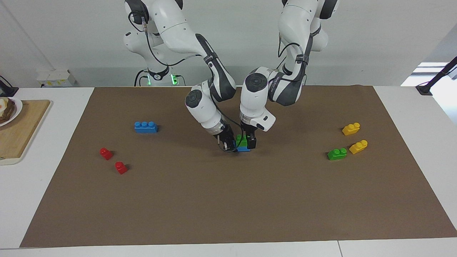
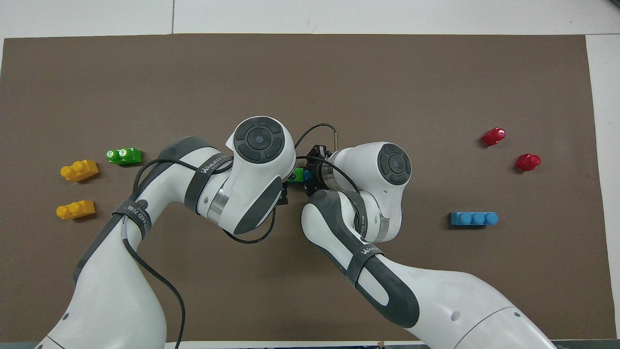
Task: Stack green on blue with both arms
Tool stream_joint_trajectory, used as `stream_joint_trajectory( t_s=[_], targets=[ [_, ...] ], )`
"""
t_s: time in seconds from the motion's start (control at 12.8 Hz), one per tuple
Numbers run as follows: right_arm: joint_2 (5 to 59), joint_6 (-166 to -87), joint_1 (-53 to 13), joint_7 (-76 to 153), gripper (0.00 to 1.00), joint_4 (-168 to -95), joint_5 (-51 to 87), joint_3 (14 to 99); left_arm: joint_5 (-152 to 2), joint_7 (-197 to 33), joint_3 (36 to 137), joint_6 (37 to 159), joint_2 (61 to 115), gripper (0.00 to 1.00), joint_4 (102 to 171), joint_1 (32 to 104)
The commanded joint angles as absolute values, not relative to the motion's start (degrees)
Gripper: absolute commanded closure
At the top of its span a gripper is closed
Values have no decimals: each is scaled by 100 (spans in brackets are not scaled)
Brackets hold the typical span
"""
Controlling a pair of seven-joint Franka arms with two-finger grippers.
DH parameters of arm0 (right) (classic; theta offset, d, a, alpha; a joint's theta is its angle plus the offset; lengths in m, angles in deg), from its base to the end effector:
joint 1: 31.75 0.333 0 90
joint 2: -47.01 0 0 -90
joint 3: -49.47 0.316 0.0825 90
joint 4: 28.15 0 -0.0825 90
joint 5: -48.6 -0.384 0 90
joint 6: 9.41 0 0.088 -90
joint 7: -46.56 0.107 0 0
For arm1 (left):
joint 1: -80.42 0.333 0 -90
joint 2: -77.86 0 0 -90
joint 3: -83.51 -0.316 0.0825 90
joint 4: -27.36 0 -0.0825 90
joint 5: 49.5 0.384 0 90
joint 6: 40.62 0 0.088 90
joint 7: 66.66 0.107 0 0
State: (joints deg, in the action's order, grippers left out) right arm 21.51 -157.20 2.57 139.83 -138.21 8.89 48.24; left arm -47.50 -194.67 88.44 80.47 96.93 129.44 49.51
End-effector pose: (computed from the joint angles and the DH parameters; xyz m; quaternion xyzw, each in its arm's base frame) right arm 0.5453 0.3430 0.2777 -0.6774 0.6988 0.1385 0.1835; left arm 0.5224 -0.3704 0.3703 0.6984 0.7157 0.0009 0.0000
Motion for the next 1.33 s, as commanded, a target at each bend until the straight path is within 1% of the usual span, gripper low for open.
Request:
stream_joint_trajectory(
  t_s=[0.0, 0.08, 0.24, 0.47, 0.71, 0.78, 1.1, 1.25],
  targets=[
    [2108, -15839, 209, 13937, 8, -13828, 519, 4832, -4634, -18808, 8825, 7427, 9160, 0, 12887, 5176],
    [2100, -15821, 183, 13946, 5, -13802, 483, 4832, -4634, -18317, 8825, 7155, 8957, 0, 12887, 5255],
    [2108, -15786, 139, 13946, 3, -13758, 483, 4824, -4642, -17515, 8825, 6689, 8562, 0, 12949, 5657],
    [2248, -15435, -167, 13946, 2, -13652, 474, 4824, -4642, -15998, 8825, 6099, 8218, 0, 12949, 6378],
    [2486, -14997, -536, 14033, 0, -13652, 474, 4824, -4642, -13941, 8834, 6019, 7823, 0, 12975, 7257],
    [2573, -14725, -703, 14034, 0, -13643, 474, 4815, -4651, -13239, 8834, 5932, 7709, 0, 12975, 7512],
    [2890, -14021, -1336, 13597, 0, -13530, 850, 4788, -4677, -10916, 8808, 5544, 7584, 0, 12905, 7830],
    [2908, -13583, -1565, 13192, 0, -13162, 1306, 4771, -4669, -10220, 8799, 5370, 7610, 0, 12739, 7848]
  ],
)
